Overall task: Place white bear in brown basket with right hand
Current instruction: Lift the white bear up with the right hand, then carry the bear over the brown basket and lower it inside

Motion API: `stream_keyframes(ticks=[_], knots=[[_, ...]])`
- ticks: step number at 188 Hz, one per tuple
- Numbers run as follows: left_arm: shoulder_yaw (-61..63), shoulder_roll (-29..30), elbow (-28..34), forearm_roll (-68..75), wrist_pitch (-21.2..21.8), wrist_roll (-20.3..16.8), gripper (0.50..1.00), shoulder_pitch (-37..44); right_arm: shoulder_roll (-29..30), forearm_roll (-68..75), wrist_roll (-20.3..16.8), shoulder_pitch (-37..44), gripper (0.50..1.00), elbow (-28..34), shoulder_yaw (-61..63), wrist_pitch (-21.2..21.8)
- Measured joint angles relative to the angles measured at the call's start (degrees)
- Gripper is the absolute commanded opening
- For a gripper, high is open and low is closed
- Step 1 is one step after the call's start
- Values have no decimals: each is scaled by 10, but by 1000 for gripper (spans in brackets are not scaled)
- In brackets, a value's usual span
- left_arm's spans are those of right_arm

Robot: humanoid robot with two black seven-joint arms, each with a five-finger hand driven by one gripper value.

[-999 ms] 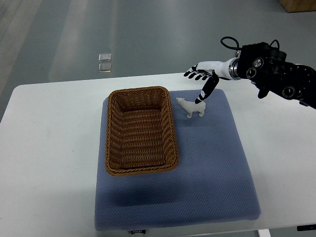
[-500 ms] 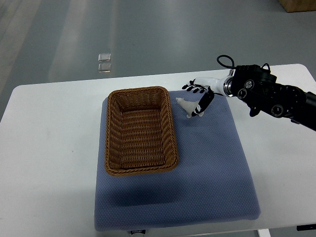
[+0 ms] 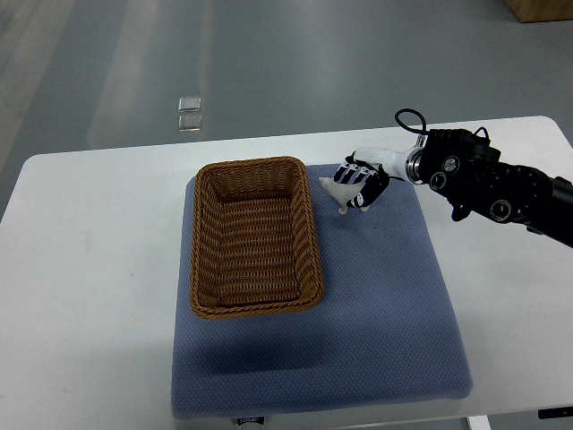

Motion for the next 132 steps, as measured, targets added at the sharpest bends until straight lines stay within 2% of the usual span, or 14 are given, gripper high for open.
stream_keyframes(ticks=[5, 12, 18, 81, 132], knots=[[0, 0, 0, 0, 0, 0, 1000, 0, 0, 0, 0, -1, 590, 0, 0, -1], [0, 0, 1, 0, 0, 0, 1000, 0, 0, 0, 1, -2, 525, 0, -1, -1], [0, 0, 1, 0, 0, 0, 1000, 0, 0, 0, 2, -3, 500, 0, -1, -2], [0, 0, 2, 0, 0, 0, 1000, 0, -12, 6, 4, 31, 500, 13, 1, 9], [1, 0, 0, 0, 0, 0, 1000, 0, -102, 28, 0, 132, 500, 98, 8, 49]])
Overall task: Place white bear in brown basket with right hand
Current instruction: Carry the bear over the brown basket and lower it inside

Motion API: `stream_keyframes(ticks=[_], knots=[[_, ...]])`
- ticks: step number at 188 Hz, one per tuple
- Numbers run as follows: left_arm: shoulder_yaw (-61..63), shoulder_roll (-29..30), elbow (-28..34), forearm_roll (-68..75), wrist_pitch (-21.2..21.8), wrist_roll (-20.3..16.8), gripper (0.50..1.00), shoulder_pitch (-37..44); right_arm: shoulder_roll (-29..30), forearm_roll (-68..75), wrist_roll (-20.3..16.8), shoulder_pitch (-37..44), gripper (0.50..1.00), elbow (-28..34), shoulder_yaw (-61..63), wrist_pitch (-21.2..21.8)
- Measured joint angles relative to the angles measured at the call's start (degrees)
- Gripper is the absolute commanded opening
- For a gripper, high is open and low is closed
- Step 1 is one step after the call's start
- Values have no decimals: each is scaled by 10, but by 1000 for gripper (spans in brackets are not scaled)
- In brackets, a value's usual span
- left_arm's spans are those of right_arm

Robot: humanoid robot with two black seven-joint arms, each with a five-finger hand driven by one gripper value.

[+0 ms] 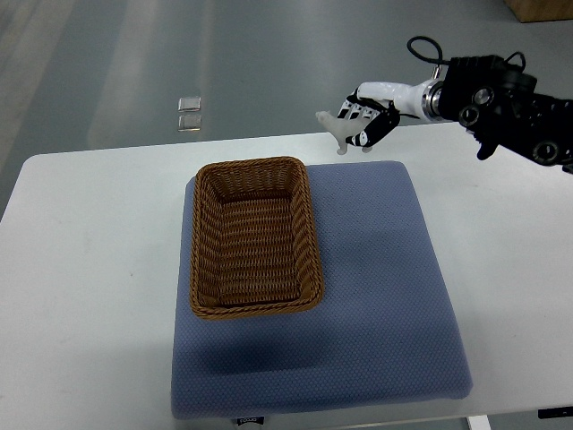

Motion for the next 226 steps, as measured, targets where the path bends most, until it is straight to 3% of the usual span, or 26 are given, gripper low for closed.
stream_keyframes(ticks=[31, 64, 107, 167, 226], knots=[[0, 0, -1, 0, 0, 0, 1000, 0, -41, 41, -3, 61, 500, 55, -5, 10], [0, 0, 0, 0, 0, 1, 1000, -1, -35, 51, -4, 80, 500, 72, -8, 6], [0, 0, -1, 0, 0, 1, 1000, -1, 57, 78, -3, 83, 500, 67, -20, -21], [0, 0, 4, 0, 0, 1, 1000, -1, 195, 72, -1, 22, 500, -11, -55, -52], [1, 0, 2, 0, 0, 1, 1000, -1, 239, 68, 1, -34, 500, -38, -54, -79]])
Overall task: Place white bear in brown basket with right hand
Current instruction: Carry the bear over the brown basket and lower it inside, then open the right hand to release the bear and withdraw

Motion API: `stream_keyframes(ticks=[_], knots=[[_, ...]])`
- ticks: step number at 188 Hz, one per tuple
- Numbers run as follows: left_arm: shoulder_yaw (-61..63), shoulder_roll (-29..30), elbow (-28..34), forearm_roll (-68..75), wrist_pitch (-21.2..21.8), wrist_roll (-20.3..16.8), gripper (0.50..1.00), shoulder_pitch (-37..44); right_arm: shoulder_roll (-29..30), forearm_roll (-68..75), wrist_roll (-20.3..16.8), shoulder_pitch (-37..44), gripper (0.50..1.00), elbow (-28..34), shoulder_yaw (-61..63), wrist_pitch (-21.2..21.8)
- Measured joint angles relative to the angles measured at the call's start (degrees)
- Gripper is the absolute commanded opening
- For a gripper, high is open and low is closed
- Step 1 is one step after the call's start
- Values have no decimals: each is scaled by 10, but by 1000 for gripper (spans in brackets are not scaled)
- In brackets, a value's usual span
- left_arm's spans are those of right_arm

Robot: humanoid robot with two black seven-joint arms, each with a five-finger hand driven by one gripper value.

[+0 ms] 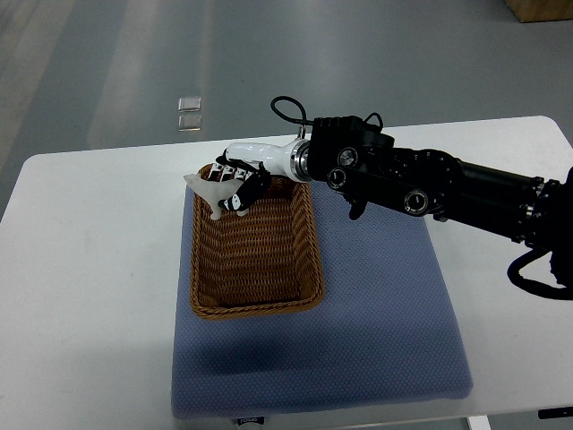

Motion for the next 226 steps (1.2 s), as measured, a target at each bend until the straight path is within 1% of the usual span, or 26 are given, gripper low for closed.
stream_keyframes(ticks=[34, 79, 86, 93, 100, 102, 111, 115, 124, 128, 131, 132, 133, 134, 135, 146, 147, 150, 151, 152, 153, 155, 160, 180, 204, 226], knots=[[0, 0, 2, 0, 0, 0, 1000, 0, 1, -39, 2, -32, 500, -12, -1, -17], [0, 0, 3, 0, 0, 0, 1000, 0, 1, -62, 10, -55, 500, -16, -2, -22], [0, 0, 3, 0, 0, 0, 1000, 0, 1, -64, 10, -57, 537, -16, -2, -23], [0, 0, 3, 0, 0, 0, 1000, 0, 1, -64, 10, -58, 552, -16, -2, -24], [0, 0, 3, 0, 0, 0, 1000, 0, 1, -64, 10, -58, 590, -16, -2, -25], [0, 0, 3, 0, 0, 0, 1000, 0, 1, -64, 10, -58, 590, -16, -2, -25], [0, 0, 3, 0, 0, 0, 1000, 0, 1, -65, 10, -59, 654, -16, -2, -27], [0, 0, 3, 0, 0, 0, 1000, 0, 1, -65, 10, -59, 674, -16, -2, -27], [0, 0, 3, 0, 0, 0, 1000, 0, 1, -65, 11, -59, 684, -16, -2, -29], [0, 0, 3, 0, 0, 0, 1000, 0, 1, -65, 11, -59, 699, -16, -1, -29], [0, 0, 3, 0, 0, 0, 1000, 0, 1, -65, 11, -59, 727, -16, -1, -29], [0, 0, 3, 0, 0, 0, 1000, 0, 1, -65, 11, -59, 727, -16, -1, -29], [0, 0, 3, 0, 0, 0, 1000, 0, 1, -65, 12, -59, 743, -16, -1, -29], [0, 0, 3, 0, 0, 0, 1000, 0, 1, -65, 12, -59, 744, -16, -1, -29], [0, 0, 3, 0, 0, 0, 1000, 0, 1, -65, 12, -59, 760, -16, -1, -29], [-1, 0, 3, 0, 0, 0, 1000, 0, 1, -65, 14, -59, 809, -16, 0, -29], [-1, 0, 3, 0, 0, 0, 1000, 0, 1, -65, 14, -59, 823, -16, 0, -30], [-1, 0, 3, 0, 0, 0, 1000, 0, 1, -65, 14, -59, 838, -16, 1, -30], [-1, 0, 3, 0, 0, 0, 1000, 0, 1, -65, 14, -59, 854, -16, 1, -30], [-1, 0, 3, 0, 0, 0, 1000, 0, 1, -65, 14, -59, 854, -16, 1, -30], [-1, 0, 3, 0, 0, 0, 1000, 0, 1, -65, 14, -59, 866, -16, 1, -30], [-1, 0, 4, 0, 0, 0, 1000, 0, 1, -65, 15, -59, 866, -16, 2, -30], [-1, 0, 4, 0, 0, 0, 1000, 0, 1, -65, 15, -59, 887, -16, 3, -30], [-1, 0, 4, 0, 0, 0, 1000, 0, 1, -62, 15, -59, 907, -16, 7, -30], [-1, 0, 2, 0, 0, 0, 1000, 0, -2, -57, 16, -54, 911, -15, 16, -30], [-1, 0, 2, 0, 0, 0, 1000, 0, -18, -55, 19, -52, 913, -15, 55, -30]])
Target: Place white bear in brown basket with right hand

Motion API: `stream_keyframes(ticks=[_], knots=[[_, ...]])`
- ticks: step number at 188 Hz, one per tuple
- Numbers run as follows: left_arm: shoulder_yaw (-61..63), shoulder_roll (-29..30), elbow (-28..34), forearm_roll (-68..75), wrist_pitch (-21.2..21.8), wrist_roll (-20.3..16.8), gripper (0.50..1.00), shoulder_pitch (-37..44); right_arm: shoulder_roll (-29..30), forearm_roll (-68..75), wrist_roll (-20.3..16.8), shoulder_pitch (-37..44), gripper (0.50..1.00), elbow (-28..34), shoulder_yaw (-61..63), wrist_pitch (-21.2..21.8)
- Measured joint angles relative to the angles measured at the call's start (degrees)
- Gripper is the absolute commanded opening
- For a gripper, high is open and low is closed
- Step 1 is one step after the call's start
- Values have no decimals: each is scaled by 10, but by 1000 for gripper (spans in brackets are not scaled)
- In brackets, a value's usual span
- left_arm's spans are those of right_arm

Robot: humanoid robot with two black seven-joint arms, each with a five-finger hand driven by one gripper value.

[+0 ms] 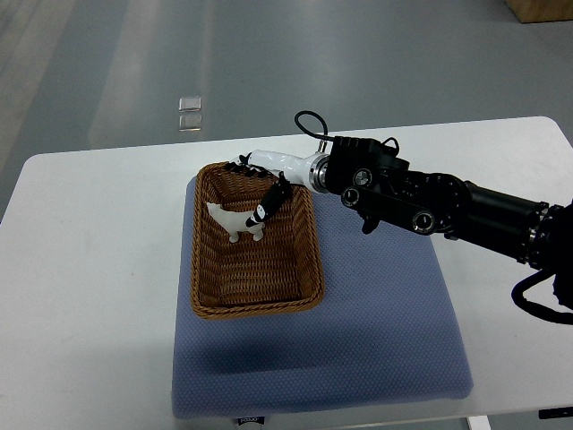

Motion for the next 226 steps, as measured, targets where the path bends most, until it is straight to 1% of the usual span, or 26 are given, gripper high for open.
stream_keyframes(ticks=[38, 68, 89, 94, 111, 120, 132, 151, 167, 182, 202, 226], knots=[[0, 0, -1, 0, 0, 0, 1000, 0, -38, 25, 6, -4, 913, 0, 135, 2], [0, 0, -3, 0, 0, 0, 1000, 0, -51, 114, 21, -37, 913, -3, 287, 0], [0, 0, -4, 0, 0, 0, 1000, 0, -52, 201, 41, -83, 913, -4, 400, 2], [0, 0, -4, 0, 0, 0, 1000, 0, -52, 222, 48, -95, 923, -5, 421, 4], [0, 0, -4, 0, 0, 0, 1000, 0, -51, 300, 80, -135, 926, -12, 474, 12], [0, 0, -4, 0, 0, 0, 1000, 0, -51, 348, 99, -154, 928, -24, 492, 23], [0, 0, -5, 0, 0, 0, 1000, 0, -50, 400, 113, -171, 928, -47, 502, 40], [0, 0, -5, 0, 0, 0, 1000, 0, -45, 468, 126, -187, 928, -95, 507, 69], [0, 0, -5, 0, 0, 0, 1000, 0, -38, 507, 130, -196, 928, -123, 507, 88], [0, 0, -5, 0, 0, 0, 1000, 0, -32, 526, 135, -208, 928, -132, 507, 107], [-1, 0, -5, 0, 0, 0, 1000, 0, -22, 533, 150, -219, 928, -134, 507, 132], [-1, 0, -5, 0, 0, 0, 1000, 0, -19, 534, 166, -224, 928, -135, 507, 140]])
